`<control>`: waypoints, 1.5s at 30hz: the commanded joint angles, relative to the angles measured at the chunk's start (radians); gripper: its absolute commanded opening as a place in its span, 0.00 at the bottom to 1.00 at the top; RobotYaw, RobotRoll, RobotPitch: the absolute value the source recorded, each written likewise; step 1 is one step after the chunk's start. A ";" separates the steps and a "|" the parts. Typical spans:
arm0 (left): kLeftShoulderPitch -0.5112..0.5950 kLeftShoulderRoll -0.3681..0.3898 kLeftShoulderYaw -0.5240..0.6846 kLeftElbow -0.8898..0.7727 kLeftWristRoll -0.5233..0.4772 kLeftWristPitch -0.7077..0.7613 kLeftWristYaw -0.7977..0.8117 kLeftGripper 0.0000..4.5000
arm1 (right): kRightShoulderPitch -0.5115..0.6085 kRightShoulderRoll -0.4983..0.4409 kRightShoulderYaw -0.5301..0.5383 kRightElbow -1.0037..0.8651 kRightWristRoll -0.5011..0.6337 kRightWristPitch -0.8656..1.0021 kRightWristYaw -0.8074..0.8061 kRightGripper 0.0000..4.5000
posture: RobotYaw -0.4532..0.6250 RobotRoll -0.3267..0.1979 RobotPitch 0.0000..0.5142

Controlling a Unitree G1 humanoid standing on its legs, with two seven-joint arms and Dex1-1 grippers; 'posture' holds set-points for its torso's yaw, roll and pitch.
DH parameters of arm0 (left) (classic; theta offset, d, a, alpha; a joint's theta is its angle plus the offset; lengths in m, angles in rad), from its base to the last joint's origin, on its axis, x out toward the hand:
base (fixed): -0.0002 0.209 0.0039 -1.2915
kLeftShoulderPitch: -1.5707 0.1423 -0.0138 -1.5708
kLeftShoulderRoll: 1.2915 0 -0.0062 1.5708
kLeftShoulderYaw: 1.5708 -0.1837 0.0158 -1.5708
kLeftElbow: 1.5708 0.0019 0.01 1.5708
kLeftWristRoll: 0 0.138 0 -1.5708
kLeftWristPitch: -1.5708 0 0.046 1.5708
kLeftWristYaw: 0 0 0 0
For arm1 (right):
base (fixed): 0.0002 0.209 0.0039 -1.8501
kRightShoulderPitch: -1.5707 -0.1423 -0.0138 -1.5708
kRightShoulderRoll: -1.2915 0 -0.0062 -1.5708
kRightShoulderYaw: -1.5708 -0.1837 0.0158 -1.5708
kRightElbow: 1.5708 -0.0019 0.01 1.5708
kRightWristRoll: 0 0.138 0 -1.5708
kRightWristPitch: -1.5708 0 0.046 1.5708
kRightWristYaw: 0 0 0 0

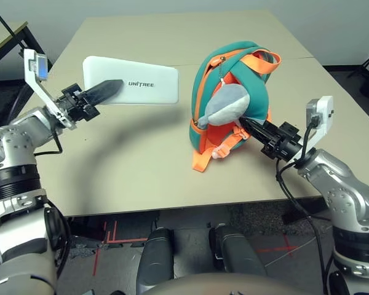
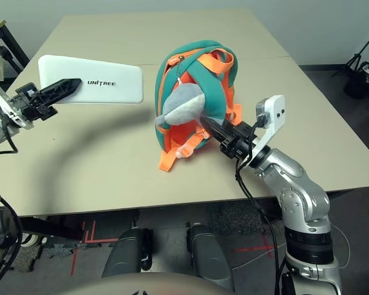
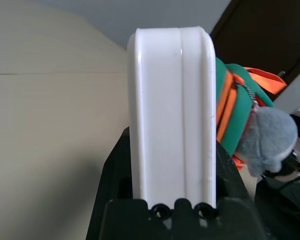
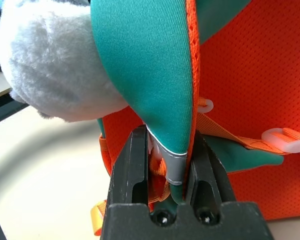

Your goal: Put the pencil case into the backpack and zip it.

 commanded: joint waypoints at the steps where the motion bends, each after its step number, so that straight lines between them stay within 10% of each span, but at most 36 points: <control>1: -0.016 0.040 0.001 -0.103 -0.058 0.055 -0.019 0.30 | 0.000 -0.015 0.020 0.015 0.004 0.001 0.027 0.16 | 0.33 0.62 0.17; 22: -0.022 -0.029 -0.119 -0.182 -0.023 -0.033 -0.025 0.30 | -0.010 -0.021 0.007 0.033 0.018 0.003 0.029 0.16 | 0.32 0.62 0.19; 45: -0.192 -0.363 -0.406 -0.088 0.248 -0.287 -0.002 0.30 | -0.022 -0.002 0.023 0.026 0.011 -0.004 0.020 0.15 | 0.29 0.62 0.17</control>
